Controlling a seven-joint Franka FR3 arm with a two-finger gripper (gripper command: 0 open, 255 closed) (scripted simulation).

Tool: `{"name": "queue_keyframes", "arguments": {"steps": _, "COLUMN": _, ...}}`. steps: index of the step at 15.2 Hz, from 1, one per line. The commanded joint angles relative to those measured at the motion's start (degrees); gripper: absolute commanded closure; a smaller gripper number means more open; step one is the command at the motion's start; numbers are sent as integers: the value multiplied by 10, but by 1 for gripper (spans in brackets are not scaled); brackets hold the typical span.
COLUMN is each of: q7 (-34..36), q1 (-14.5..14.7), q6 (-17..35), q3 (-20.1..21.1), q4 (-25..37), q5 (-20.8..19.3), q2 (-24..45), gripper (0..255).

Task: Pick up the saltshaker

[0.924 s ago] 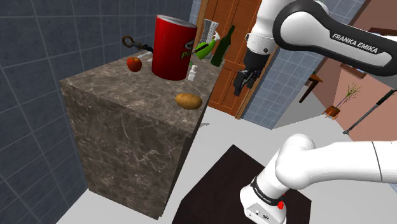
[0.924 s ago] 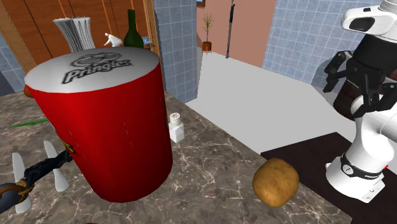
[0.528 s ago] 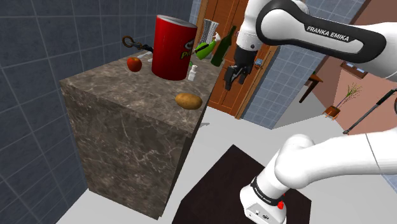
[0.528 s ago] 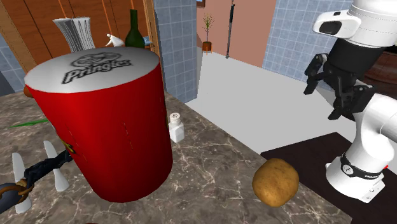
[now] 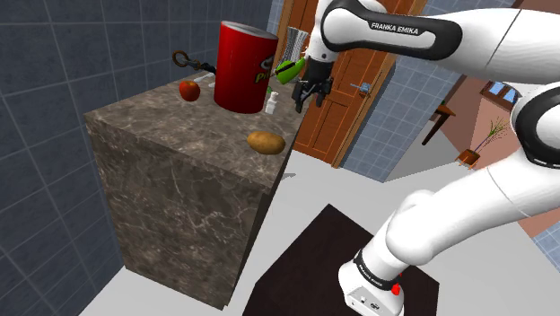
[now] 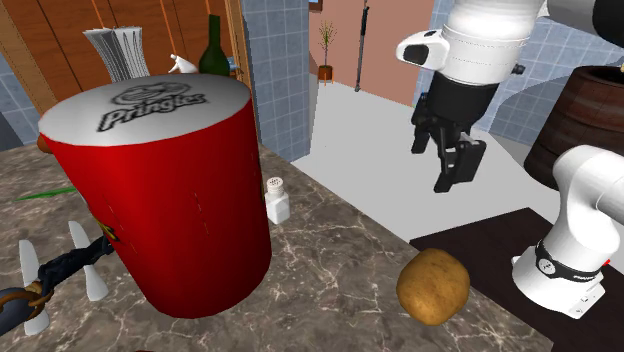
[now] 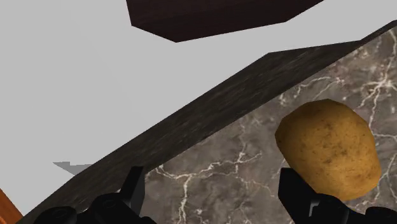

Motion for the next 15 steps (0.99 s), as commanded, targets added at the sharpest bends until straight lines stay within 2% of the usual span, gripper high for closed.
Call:
{"name": "queue_keyframes", "arguments": {"steps": 1, "q7": 3, "q1": -4, "q6": 8, "q3": -5, "q4": 32, "q5": 0, "q2": 40, "gripper": 0}}
{"name": "queue_keyframes", "arguments": {"steps": 9, "q7": 0, "q1": -24, "q6": 15, "q3": -28, "q4": 206, "q5": 11, "q2": 216, "gripper": 0}}
{"name": "queue_keyframes", "arguments": {"steps": 15, "q7": -5, "q1": -44, "q6": -14, "q3": -43, "q4": 385, "q5": 30, "q2": 364, "gripper": 0}}
